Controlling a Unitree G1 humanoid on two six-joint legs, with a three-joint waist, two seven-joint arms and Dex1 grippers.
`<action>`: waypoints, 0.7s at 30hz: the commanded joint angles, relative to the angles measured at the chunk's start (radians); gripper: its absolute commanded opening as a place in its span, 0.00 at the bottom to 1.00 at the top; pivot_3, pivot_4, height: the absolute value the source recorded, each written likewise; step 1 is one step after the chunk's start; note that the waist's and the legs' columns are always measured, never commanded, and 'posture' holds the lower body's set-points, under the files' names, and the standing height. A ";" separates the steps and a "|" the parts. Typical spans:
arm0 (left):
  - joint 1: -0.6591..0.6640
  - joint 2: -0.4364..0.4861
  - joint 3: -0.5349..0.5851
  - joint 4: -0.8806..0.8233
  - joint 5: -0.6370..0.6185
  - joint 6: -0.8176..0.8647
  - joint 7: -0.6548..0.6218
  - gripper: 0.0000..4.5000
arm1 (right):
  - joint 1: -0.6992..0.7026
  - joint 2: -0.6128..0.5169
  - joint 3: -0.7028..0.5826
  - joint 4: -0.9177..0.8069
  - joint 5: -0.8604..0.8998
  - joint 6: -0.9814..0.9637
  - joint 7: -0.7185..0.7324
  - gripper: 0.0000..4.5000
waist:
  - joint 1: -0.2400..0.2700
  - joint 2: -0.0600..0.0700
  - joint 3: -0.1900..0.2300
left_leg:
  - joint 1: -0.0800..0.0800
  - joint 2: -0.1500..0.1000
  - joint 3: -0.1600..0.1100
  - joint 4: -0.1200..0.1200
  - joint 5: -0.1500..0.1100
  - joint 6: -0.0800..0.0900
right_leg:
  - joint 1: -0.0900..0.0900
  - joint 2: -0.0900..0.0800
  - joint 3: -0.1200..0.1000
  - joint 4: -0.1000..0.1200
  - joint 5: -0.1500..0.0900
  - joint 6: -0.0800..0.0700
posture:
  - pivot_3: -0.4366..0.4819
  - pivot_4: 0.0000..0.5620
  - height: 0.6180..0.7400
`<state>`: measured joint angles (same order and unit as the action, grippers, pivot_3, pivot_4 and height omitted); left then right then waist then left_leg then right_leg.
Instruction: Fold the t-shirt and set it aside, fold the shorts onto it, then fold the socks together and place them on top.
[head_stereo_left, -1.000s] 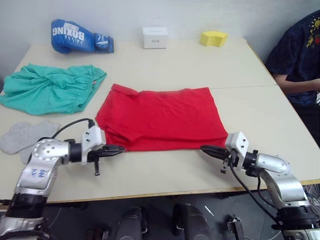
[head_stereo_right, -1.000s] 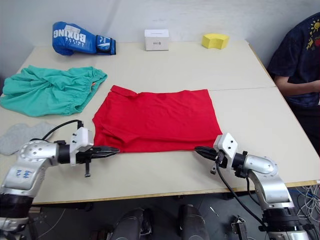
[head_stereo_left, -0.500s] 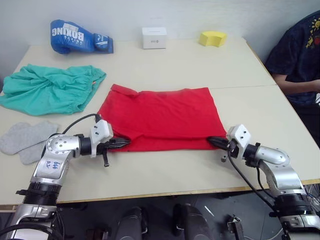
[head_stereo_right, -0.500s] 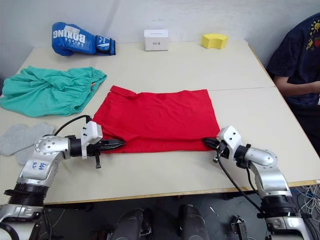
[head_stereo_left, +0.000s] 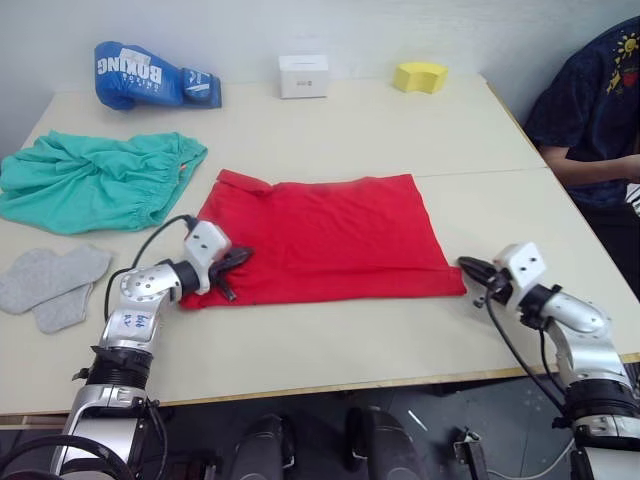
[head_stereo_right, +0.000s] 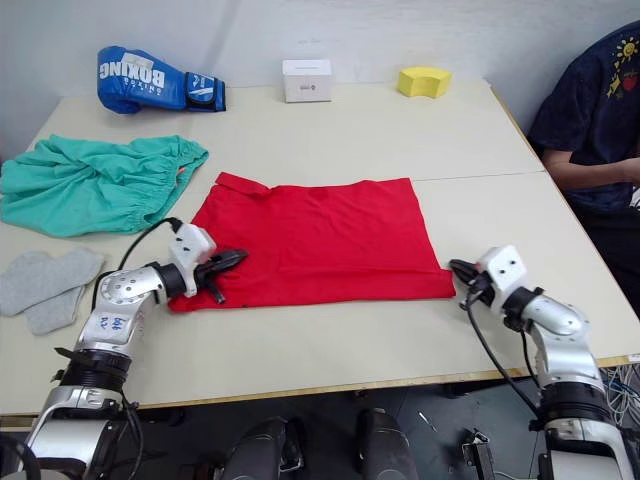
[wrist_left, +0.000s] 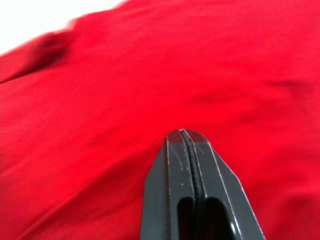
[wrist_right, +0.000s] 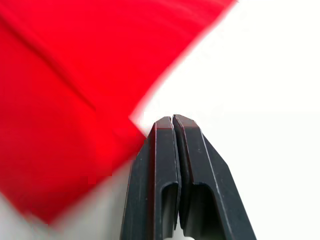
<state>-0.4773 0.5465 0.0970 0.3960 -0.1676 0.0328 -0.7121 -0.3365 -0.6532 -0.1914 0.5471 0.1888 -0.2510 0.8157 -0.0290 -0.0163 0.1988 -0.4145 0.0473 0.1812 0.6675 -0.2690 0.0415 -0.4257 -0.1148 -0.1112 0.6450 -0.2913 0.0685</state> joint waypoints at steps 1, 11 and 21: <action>-0.025 0.025 0.149 -0.069 -0.142 0.062 0.012 0.00 | -0.016 -0.018 -0.059 -0.020 0.057 -0.070 0.025 0.01 | -0.003 0.000 0.000 | 0.000 0.000 0.000 0.000 0.000 0.000 | 0.000 0.000 0.000 0.000 0.000 0.000 | 0.48 0.27 1.00; 0.255 0.315 0.058 -0.369 -0.178 0.218 -0.334 0.00 | 0.134 0.032 0.088 -0.370 0.095 0.027 0.155 0.01 | -0.003 0.001 0.000 | 0.010 0.001 0.001 -0.005 -0.002 -0.005 | 0.007 0.000 0.003 -0.001 -0.003 0.000 | 0.48 0.27 1.00; 0.400 0.286 0.112 -0.343 -0.051 0.144 -0.151 0.00 | 0.180 0.023 0.043 -0.199 0.019 -0.017 0.037 0.01 | -0.001 0.001 -0.002 | 0.011 0.001 0.000 -0.004 -0.009 -0.010 | 0.008 -0.002 0.002 -0.001 -0.004 -0.002 | 0.48 0.27 1.00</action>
<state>-0.0992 0.8077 0.1597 0.0446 -0.2442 0.1741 -0.8951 -0.1782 -0.5997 -0.1032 0.3130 0.2089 -0.2648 0.8612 -0.0301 -0.0155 0.1970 -0.4029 0.0484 0.1811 0.6635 -0.2776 0.0310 -0.4177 -0.1168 -0.1096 0.6440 -0.2952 0.0661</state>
